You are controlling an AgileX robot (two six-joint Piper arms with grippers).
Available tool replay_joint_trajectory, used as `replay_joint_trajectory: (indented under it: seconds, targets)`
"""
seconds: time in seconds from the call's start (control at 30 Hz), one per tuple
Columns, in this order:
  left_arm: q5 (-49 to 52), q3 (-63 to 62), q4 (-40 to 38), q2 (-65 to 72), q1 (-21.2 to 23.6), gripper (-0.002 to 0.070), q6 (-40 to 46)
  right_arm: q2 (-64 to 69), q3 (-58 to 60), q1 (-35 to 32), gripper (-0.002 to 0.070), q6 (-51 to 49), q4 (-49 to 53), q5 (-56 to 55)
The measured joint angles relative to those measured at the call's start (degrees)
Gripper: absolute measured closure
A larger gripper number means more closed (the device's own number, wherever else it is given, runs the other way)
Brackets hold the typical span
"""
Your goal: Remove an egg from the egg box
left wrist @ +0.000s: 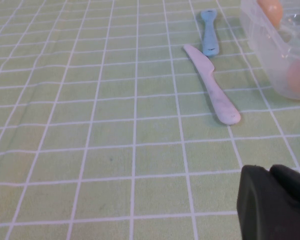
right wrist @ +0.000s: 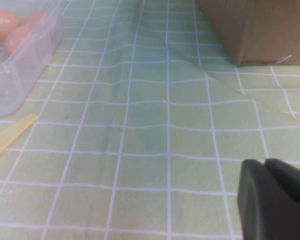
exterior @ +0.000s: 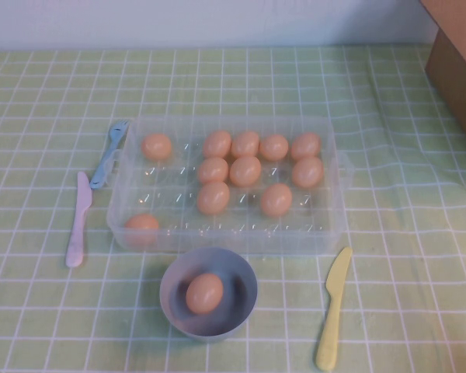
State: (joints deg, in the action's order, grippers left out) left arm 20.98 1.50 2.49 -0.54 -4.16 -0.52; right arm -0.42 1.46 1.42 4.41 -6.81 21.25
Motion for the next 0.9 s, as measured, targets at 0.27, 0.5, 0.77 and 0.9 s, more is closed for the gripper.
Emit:
replay_joint_trajectory:
  seconds: [0.27, 0.5, 0.77, 0.9]
  targets:
    - [0.0, 0.0, 0.0, 0.0, 0.0, 0.0674, 0.0, 0.0, 0.0, 0.0, 0.0695, 0.0, -1.9, -1.1]
    - [0.0, 0.0, 0.0, 0.0, 0.0, 0.0674, 0.0, 0.0, 0.0, 0.0, 0.0695, 0.0, -16.8, -6.4]
    - [0.0, 0.0, 0.0, 0.0, 0.0, 0.0674, 0.0, 0.0, 0.0, 0.0, 0.0695, 0.0, -35.8, -13.5]
    - [0.0, 0.0, 0.0, 0.0, 0.0, 0.0674, 0.0, 0.0, 0.0, 0.0, 0.0695, 0.0, -39.7, -15.6]
